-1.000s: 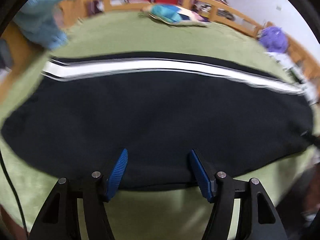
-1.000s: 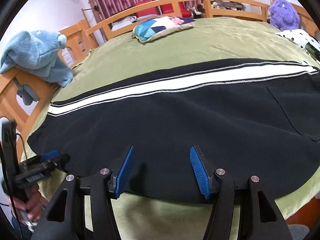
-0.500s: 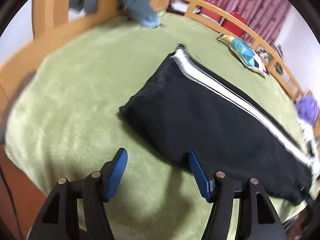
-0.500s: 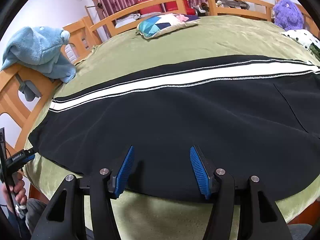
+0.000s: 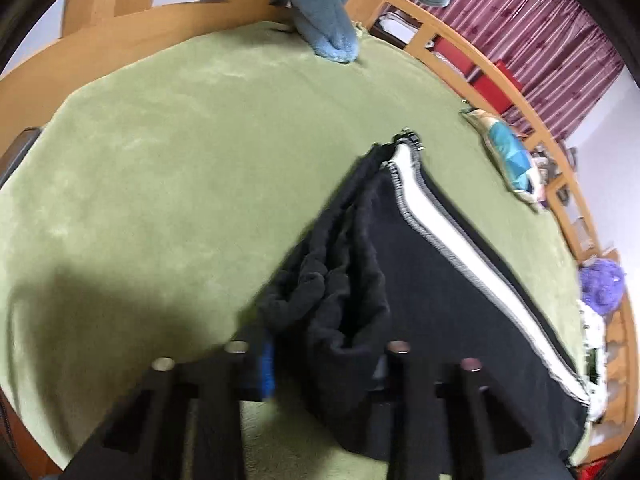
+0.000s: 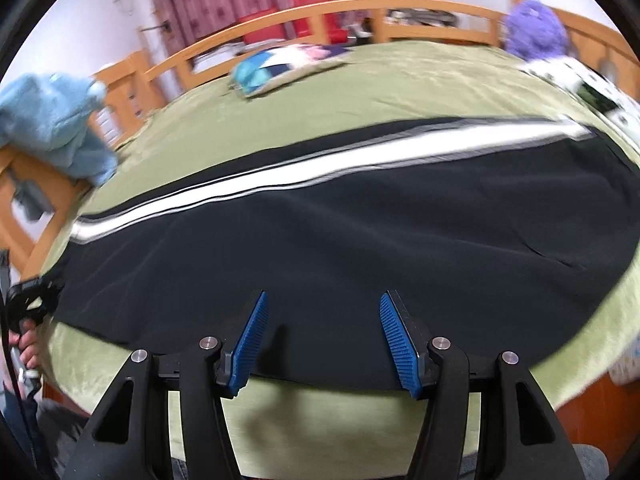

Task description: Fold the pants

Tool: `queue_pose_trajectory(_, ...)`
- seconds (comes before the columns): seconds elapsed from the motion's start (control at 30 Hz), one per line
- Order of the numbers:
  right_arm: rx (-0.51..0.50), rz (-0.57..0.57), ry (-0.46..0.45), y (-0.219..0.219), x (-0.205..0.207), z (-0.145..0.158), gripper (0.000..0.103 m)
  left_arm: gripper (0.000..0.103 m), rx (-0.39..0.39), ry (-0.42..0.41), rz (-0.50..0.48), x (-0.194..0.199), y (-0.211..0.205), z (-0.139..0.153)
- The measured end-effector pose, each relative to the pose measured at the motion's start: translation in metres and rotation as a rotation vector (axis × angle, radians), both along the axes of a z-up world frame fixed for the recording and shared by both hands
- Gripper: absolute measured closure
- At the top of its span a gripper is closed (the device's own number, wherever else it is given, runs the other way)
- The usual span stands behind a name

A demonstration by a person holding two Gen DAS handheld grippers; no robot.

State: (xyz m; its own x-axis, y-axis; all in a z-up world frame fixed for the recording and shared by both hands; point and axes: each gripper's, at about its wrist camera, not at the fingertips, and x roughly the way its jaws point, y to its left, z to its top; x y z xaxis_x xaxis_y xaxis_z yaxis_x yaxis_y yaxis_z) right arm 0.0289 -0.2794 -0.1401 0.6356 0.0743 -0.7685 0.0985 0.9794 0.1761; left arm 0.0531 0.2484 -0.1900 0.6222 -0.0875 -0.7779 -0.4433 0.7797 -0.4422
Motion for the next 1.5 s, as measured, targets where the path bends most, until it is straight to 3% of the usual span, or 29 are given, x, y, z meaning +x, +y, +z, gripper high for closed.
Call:
queue_pose_trajectory(0.07, -0.001, -0.044, 0.047, -0.015, 0.003, -0.01, 0.043, 0.082, 0.026, -0.017, -0.002, 0.004, -0.003, 0.016)
queue_pose_trajectory(0.17, 0.022, -0.018, 0.087, -0.02, 0.007, -0.031, 0.041, 0.083, 0.179, -0.031, -0.024, 0.01, -0.025, 0.051)
queue_pose_trajectory(0.27, -0.11, 0.089, 0.079, -0.001, 0.005, -0.032, 0.038, 0.083, 0.334, -0.043, -0.052, 0.016, -0.059, 0.086)
queue_pose_trajectory(0.4, 0.032, 0.14, 0.047, -0.012, -0.004, -0.019, 0.039, 0.083, 0.516, -0.13, -0.184, 0.01, -0.127, 0.135)
queue_pose_trajectory(0.47, 0.063, 0.131, 0.018, -0.026, -0.008, -0.007, 0.039, 0.084, 0.538, -0.178, -0.265, 0.01, -0.165, 0.155)
queue_pose_trajectory(0.57, 0.047, 0.107, -0.034, -0.045, -0.014, 0.009, 0.039, 0.085, 0.515, -0.23, -0.398, 0.015, -0.227, 0.177)
queue_pose_trajectory(0.67, 0.07, 0.084, -0.042, -0.067, -0.02, 0.019, 0.039, 0.085, 0.465, -0.258, -0.53, 0.026, -0.294, 0.18)
queue_pose_trajectory(0.83, 0.103, 0.034, -0.039, -0.097, -0.035, 0.025, 0.039, 0.086, 0.325, -0.246, -0.708, 0.037, -0.388, 0.145)
queue_pose_trajectory(0.93, 0.106, 0.029, -0.034, -0.102, -0.042, 0.023, 0.039, 0.084, 0.213, -0.149, -0.817, 0.042, -0.415, 0.11)
queue_pose_trajectory(1.0, 0.115, 0.036, -0.035, -0.102, -0.042, 0.021, 0.039, 0.084, 0.161, -0.048, -0.845, 0.041, -0.417, 0.089)
queue_pose_trajectory(1.07, 0.125, 0.047, -0.038, -0.099, -0.041, 0.02, 0.039, 0.083, 0.125, -0.007, -0.864, 0.031, -0.41, 0.076)
queue_pose_trajectory(1.23, 0.175, 0.096, -0.056, -0.079, -0.02, 0.023, 0.039, 0.04, 0.099, -0.072, -0.835, 0.002, -0.364, 0.081)
queue_pose_trajectory(1.33, 0.229, 0.14, -0.061, -0.059, -0.003, 0.022, 0.038, 0.035, 0.106, -0.096, -0.815, -0.003, -0.342, 0.086)
queue_pose_trajectory(1.5, 0.28, 0.151, -0.04, -0.024, 0.029, 0.015, 0.038, 0.034, 0.194, -0.089, -0.712, -0.003, -0.305, 0.087)
